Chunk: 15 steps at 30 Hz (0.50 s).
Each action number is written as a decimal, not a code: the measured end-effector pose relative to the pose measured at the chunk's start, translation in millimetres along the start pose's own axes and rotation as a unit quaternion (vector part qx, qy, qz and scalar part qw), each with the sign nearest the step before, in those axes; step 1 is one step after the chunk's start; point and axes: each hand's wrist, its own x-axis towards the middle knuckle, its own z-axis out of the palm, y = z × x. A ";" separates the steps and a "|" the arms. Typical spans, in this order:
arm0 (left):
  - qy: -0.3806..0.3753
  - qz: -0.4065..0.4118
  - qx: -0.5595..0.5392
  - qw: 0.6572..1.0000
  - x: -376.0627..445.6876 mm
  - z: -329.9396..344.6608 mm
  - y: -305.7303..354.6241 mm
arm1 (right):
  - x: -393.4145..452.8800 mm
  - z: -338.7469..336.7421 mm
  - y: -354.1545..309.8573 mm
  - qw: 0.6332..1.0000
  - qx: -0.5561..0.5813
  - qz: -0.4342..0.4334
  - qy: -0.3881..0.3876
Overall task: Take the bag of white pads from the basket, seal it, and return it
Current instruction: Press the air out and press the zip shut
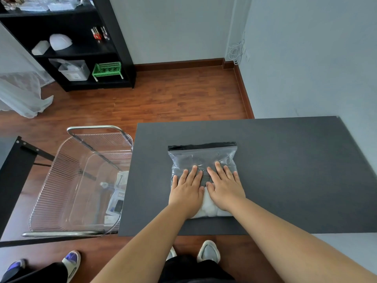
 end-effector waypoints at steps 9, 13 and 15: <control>0.164 -0.030 -0.113 0.980 8.4 -28.1 -4.6 | -0.3 -18.9 -5.4 0.971 0.183 -0.004 0.153; 0.115 -0.024 -0.061 0.991 27.6 -15.9 1.6 | 12.5 -11.0 -12.1 0.990 0.072 0.008 0.118; 0.094 -0.016 -0.038 0.995 39.8 -11.6 0.5 | 21.6 -7.6 -9.5 0.994 0.047 0.011 0.097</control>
